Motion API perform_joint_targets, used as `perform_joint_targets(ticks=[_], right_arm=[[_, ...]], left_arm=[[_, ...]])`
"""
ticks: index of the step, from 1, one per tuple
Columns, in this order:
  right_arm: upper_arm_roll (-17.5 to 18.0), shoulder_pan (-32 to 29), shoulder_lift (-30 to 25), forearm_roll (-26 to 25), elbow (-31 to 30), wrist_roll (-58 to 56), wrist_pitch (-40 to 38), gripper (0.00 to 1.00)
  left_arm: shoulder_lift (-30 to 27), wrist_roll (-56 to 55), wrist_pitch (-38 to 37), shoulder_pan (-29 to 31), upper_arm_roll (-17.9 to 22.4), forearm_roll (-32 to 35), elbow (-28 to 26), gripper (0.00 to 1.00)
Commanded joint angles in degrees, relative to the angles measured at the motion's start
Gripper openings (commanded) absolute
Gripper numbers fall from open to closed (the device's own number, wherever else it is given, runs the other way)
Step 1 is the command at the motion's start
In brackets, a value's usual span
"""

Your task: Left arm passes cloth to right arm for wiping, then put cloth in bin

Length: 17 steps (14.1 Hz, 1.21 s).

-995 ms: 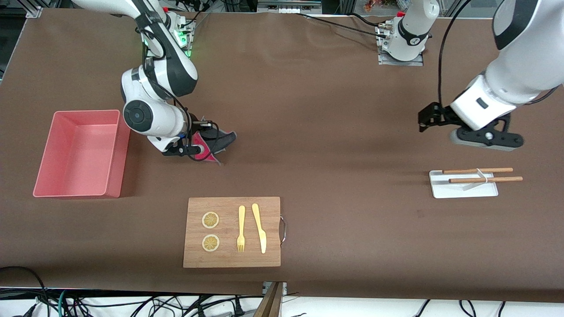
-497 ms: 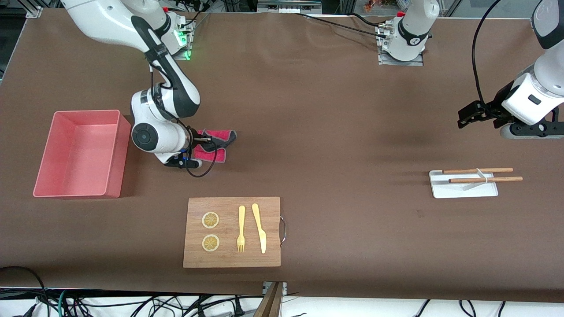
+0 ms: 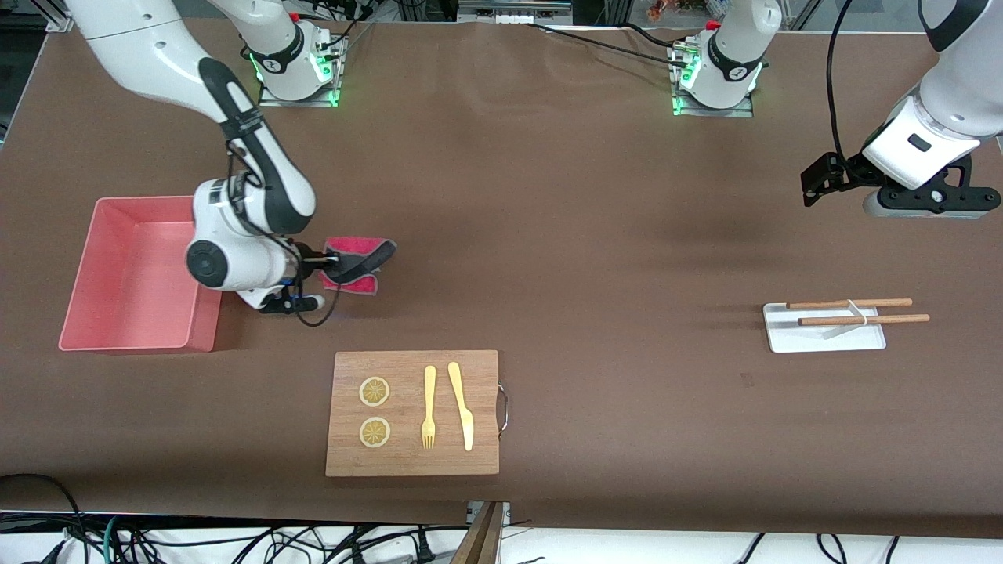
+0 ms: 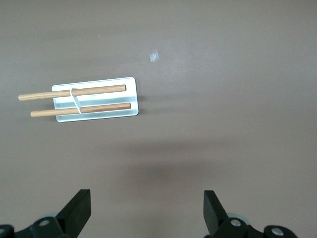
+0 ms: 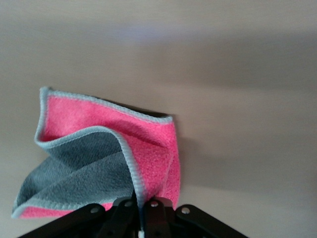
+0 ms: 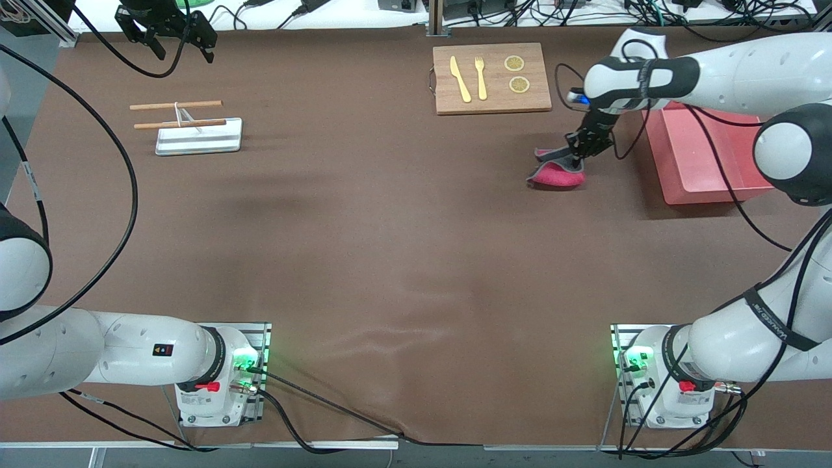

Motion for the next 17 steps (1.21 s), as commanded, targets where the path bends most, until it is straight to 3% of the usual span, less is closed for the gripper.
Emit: perform_joint_targets(ticks=[1, 5, 9, 13, 17], right_arm=[[-0.2, -4.8, -3.3, -4.3, -1.4, -9.3, -4.7, 0.00], [-1.8, -8.7, -4.5, -9.3, -0.9, -17.3, -7.7, 0.00], [-1.7, -6.2, -3.2, -8.4, -0.5, -12.7, -7.2, 0.00], [-1.8, 0.3, -0.4, 0.4, 1.6, -1.7, -6.7, 0.00], [-3.1, 11.1, -0.1, 4.7, 3.9, 15.2, -5.6, 0.00]], left_arm=[[-1.2, 0.1, 0.1, -0.5, 0.3, 1.6, -1.4, 1.00], [-0.9, -0.2, -3.6, -0.1, -0.3, 1.5, -0.7, 1.00], [-0.8, 0.3, -3.6, 0.0, -0.3, 1.3, -0.7, 1.00], [-0.8, 0.4, -3.6, 0.0, -0.4, 1.1, -0.7, 1.00], [-0.8, 0.4, -3.7, -0.1, -0.4, 1.0, -0.7, 1.00]])
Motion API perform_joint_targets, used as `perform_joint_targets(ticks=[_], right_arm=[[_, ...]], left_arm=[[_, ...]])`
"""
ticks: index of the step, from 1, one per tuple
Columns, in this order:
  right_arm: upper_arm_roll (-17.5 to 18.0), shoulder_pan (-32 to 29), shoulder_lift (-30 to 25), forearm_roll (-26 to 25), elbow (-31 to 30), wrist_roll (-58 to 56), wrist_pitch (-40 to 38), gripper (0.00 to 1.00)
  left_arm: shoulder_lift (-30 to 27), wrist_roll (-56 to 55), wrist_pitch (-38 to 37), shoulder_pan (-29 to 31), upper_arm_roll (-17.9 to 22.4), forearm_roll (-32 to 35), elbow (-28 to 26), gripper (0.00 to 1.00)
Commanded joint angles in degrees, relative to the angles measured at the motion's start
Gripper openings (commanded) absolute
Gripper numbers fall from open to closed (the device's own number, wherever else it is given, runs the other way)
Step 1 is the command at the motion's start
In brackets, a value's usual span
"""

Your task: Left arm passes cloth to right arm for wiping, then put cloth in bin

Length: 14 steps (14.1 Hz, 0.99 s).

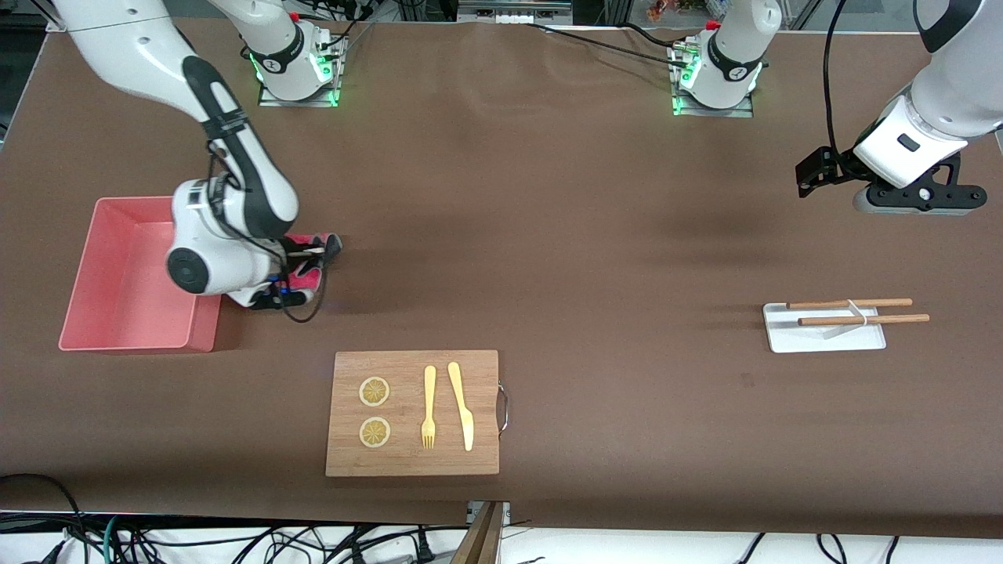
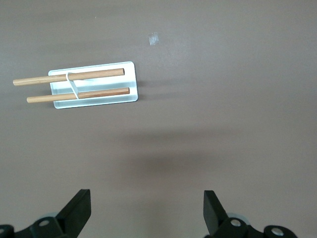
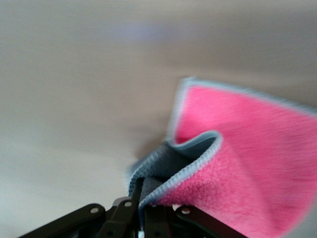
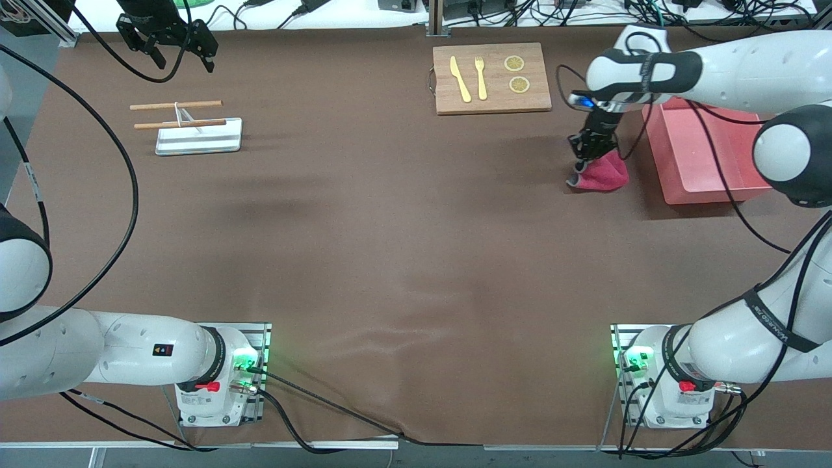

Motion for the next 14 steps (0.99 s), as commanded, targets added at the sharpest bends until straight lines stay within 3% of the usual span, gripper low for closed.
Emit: perform_joint_targets(ticks=[1, 5, 8, 12, 14], right_arm=[[-2.6, 8.2, 0.7, 3.5, 3.5, 11.5, 0.0, 0.00], [-2.7, 16.3, 3.8, 7.8, 11.0, 29.4, -0.2, 0.00], [-2.7, 20.2, 5.3, 11.4, 15.8, 36.7, -0.8, 0.00], [-0.4, 21.7, 5.0, 13.9, 18.0, 44.3, -0.9, 0.00], [1.8, 18.9, 4.8, 13.6, 18.1, 44.6, -2.7, 0.00]], left_arm=[[-0.8, 0.4, -0.5, 0.0, -0.2, 1.0, -0.4, 1.00], [-0.5, 0.4, -0.7, -0.4, -0.3, 1.6, 0.6, 1.00], [-0.5, 0.4, -1.2, -0.5, -0.3, 1.6, 0.8, 1.00], [-0.2, 0.0, -1.4, -0.9, -2.7, 2.6, 1.9, 1.00], [-0.2, 0.3, -1.5, -0.5, -2.7, 2.6, 1.9, 1.00]])
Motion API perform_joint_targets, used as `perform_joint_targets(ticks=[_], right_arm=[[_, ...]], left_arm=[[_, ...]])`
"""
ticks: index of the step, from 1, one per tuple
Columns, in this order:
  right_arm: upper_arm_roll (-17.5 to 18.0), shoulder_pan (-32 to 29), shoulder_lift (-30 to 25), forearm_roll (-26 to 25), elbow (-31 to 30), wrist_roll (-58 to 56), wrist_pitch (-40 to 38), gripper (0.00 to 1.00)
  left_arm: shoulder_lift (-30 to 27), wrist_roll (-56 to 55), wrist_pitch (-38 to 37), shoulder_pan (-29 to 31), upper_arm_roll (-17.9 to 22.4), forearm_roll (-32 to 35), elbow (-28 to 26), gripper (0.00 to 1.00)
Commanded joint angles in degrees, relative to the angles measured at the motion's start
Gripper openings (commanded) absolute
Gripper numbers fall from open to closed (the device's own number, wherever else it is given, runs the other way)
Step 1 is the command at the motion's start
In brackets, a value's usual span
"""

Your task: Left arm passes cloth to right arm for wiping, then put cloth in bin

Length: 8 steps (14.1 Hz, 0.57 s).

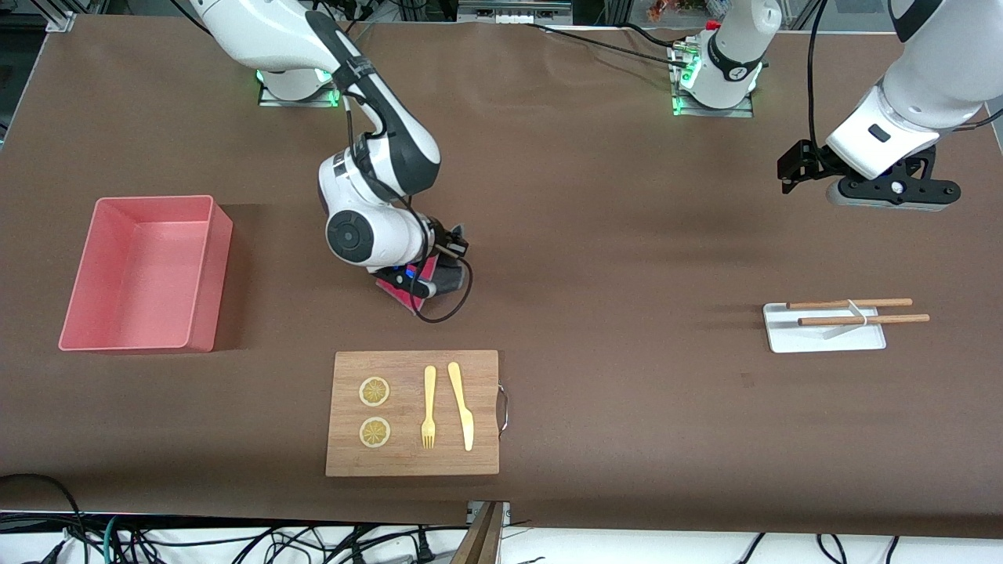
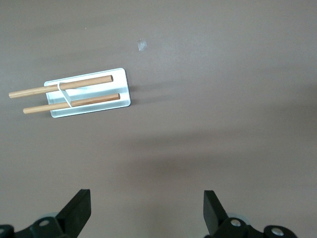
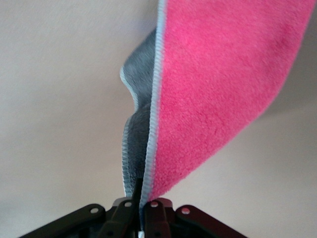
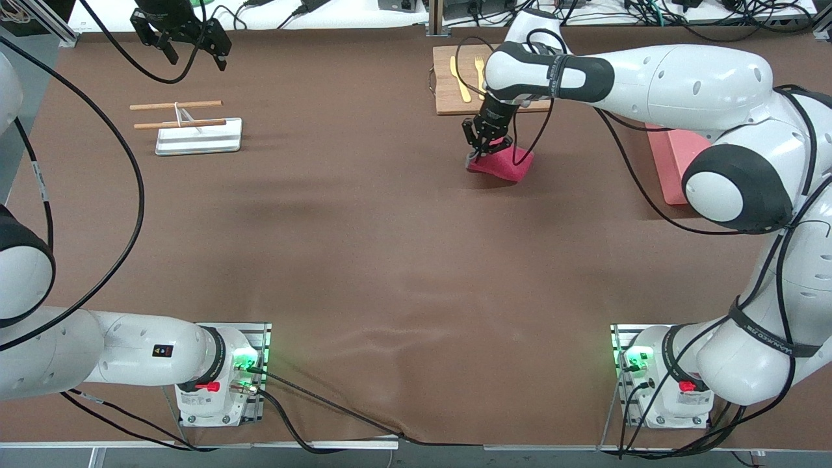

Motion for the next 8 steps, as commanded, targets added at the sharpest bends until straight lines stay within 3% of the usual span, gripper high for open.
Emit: perform_joint_targets(ticks=[1, 6, 8], right_arm=[[2.2, -4.3, -0.2, 0.4, 1.6, -0.3, -4.9, 0.00], [1.9, -15.1, -4.0, -3.9, -3.9, -15.0, -10.6, 0.00], [1.8, -19.3, -5.4, -8.8, -6.8, -24.9, -10.6, 0.00]], left_arm=[[-0.1, 0.4, -1.3, 0.2, 0.2, 1.5, 0.8, 1.00], [-0.1, 0.3, -1.3, 0.2, 0.2, 1.5, 0.8, 1.00], [-0.1, 0.1, -1.3, 0.2, 0.1, 1.5, 0.8, 1.00]])
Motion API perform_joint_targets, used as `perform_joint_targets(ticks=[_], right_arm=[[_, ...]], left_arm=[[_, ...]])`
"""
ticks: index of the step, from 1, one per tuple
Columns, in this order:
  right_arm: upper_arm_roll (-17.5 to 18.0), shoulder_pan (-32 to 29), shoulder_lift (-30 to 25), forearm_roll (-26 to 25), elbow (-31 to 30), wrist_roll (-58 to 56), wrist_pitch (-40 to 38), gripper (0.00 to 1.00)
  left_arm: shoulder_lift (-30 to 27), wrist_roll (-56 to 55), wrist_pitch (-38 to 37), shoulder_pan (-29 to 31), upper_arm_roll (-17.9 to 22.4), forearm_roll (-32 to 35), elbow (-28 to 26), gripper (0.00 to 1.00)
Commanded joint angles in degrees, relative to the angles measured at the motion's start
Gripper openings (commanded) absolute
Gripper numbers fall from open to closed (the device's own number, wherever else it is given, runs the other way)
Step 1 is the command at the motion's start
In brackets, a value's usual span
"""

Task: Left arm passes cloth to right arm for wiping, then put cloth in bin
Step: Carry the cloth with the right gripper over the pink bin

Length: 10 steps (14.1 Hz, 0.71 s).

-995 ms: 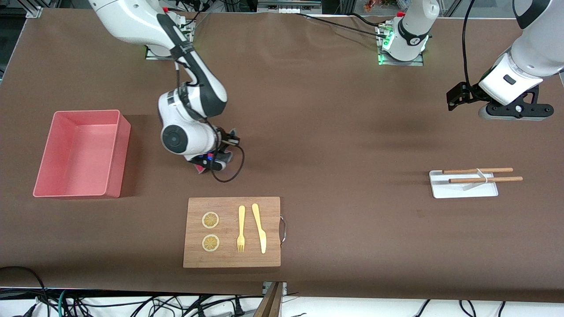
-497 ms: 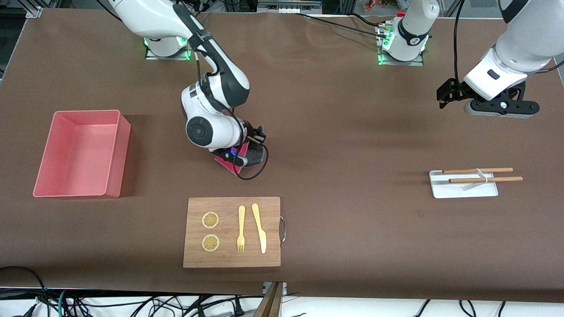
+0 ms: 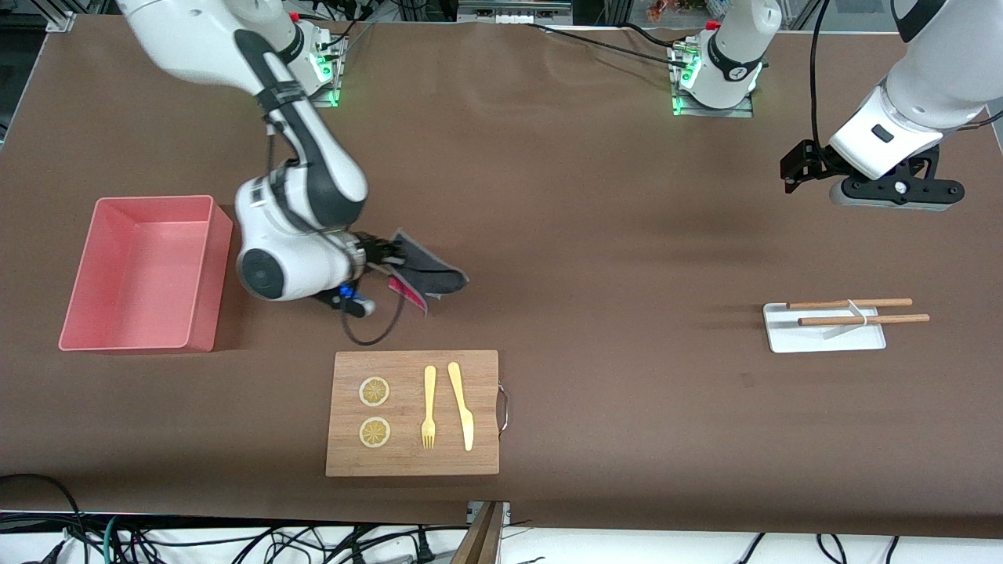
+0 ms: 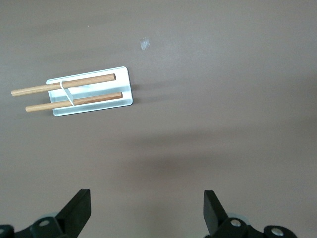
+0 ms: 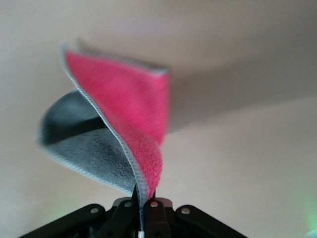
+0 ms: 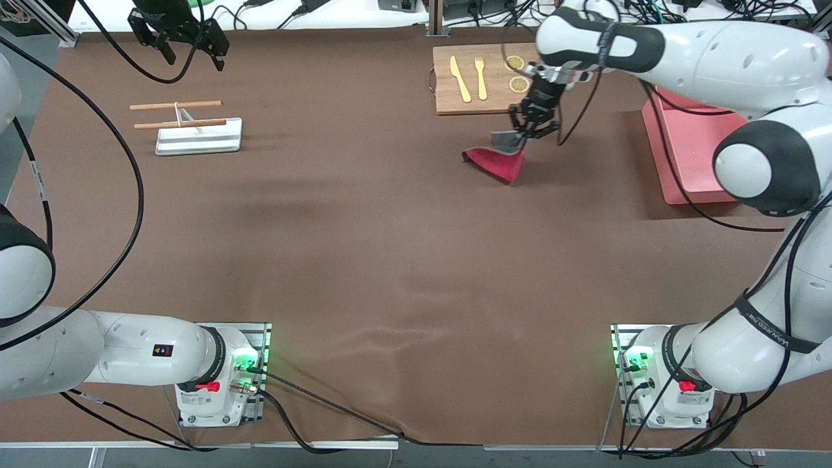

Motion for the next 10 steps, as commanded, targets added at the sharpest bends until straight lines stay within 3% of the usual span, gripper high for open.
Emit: perform_joint_targets(ticks=[1, 6, 10], right_arm=[[0.5, -5.8, -4.1, -4.7, -5.9, -12.6, -0.1, 0.00], [-6.0, -9.4, -8.7, -14.5, -6.0, -31.9, -7.8, 0.00], [-7.4, -10.1, -12.4, -19.0, -1.8, -34.9, -19.8, 0.00]], left_arm=[[-0.1, 0.1, -1.1, -0.2, -0.1, 1.4, 0.8, 1.00], [-0.1, 0.0, -1.8, -0.1, 0.0, 1.4, 0.8, 1.00], [-0.1, -0.3, -1.8, -0.3, -0.1, 1.4, 0.9, 1.00]])
